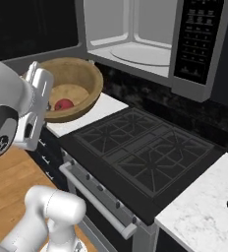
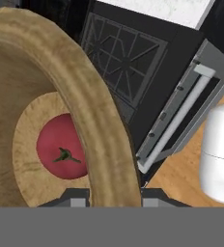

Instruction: Pick the tomato from the sink and place it in the bowl. Then pick the bowl and place it in the microwave. Then close the microwave door and press the start button.

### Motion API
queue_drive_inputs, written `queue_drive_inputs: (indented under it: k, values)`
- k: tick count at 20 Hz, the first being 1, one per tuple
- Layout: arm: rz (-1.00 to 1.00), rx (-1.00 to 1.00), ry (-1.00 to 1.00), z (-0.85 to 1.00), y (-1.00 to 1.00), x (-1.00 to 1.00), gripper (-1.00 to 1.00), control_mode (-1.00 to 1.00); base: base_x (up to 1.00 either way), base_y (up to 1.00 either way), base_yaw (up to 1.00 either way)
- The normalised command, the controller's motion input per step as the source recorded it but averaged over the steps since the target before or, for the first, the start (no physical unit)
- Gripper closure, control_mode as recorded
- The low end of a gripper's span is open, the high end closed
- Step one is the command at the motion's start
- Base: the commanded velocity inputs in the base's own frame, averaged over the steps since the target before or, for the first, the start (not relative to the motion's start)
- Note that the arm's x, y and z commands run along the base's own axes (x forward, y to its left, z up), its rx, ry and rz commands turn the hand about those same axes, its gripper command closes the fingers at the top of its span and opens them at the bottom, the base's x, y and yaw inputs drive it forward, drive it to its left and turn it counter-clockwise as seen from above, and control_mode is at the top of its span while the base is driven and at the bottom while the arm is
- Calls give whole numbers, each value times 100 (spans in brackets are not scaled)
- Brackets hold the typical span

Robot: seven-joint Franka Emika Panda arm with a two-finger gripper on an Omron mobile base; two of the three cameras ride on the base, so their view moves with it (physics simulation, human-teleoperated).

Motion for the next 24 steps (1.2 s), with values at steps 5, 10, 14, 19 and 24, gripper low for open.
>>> queue_drive_inputs:
  k: [5, 10, 14, 19, 24]
  values:
    - [0, 0, -4, 25, 0, 0, 100, -100, 1, -1, 2]
    - [0, 0, -9, 50, -3, 19, 100, -100, 0, 0, 0]
    - [6, 6, 0, 46, -37, 57, 100, -100, 0, 0, 0]
    - [5, 2, -6, 36, -34, 60, 100, -100, 0, 0, 0]
    - [-3, 0, 0, 3, -2, 91, 100, -100, 0, 0, 0]
